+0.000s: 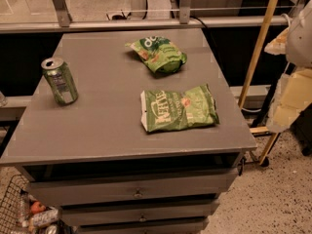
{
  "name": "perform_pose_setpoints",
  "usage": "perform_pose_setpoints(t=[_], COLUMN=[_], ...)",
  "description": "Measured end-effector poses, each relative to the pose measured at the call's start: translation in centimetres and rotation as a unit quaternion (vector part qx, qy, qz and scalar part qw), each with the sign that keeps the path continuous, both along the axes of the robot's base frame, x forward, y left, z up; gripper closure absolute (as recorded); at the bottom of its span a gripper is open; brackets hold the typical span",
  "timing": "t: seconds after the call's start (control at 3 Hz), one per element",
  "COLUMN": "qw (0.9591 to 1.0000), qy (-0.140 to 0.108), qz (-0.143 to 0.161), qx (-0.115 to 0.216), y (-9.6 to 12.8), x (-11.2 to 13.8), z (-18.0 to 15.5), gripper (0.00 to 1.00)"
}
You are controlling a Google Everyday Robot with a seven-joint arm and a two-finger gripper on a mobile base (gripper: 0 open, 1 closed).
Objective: Move green jalapeno chip bag near green can
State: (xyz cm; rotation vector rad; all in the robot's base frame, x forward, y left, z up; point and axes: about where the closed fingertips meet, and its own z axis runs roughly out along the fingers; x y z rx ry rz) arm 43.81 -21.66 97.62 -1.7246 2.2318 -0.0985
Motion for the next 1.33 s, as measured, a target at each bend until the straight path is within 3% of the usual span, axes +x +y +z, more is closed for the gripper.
perform_pose_setpoints(t=[0.33,0.67,1.0,1.33], qw=[1.0000,0.9993,0.9954,0.9907], qy=[0.000,0.014,0.031,0.044], qz=[0.000,0.032,0.082,0.113], qx=[0.000,-0.008,-0.038,-0.060], y=[0.0,1.9,5.6,9.3], x=[0.0,2.8,6.4,8.9], z=[0.0,-0.1,-0.9,-2.6], gripper=[0.00,0.00,0.00,0.00])
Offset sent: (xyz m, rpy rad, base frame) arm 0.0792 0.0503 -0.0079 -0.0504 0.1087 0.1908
